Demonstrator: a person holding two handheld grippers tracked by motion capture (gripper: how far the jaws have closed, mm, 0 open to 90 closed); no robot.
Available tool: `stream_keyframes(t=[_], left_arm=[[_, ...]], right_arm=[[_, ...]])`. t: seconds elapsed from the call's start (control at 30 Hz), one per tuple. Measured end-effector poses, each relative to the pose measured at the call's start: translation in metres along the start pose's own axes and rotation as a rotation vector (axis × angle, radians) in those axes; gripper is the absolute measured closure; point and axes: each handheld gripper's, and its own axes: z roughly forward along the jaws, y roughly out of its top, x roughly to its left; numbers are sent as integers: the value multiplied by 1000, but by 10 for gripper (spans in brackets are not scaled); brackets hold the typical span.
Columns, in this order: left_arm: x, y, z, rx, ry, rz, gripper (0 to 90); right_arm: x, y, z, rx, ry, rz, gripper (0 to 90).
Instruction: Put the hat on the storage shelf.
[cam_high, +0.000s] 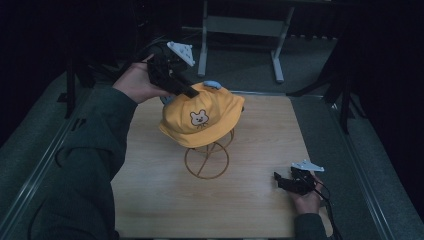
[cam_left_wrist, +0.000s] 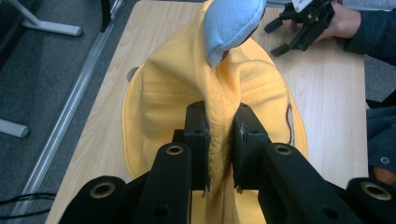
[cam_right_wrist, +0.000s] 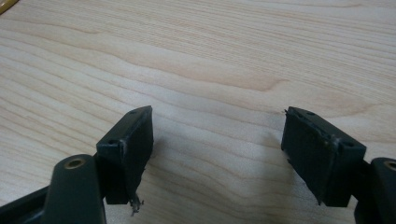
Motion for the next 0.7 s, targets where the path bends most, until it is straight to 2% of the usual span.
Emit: stream_keyframes(t=[0.7], left_arm=[[-2, 11, 33, 22, -27, 13, 769]], right_arm=[[0, 0, 0, 0, 3, -2, 251]])
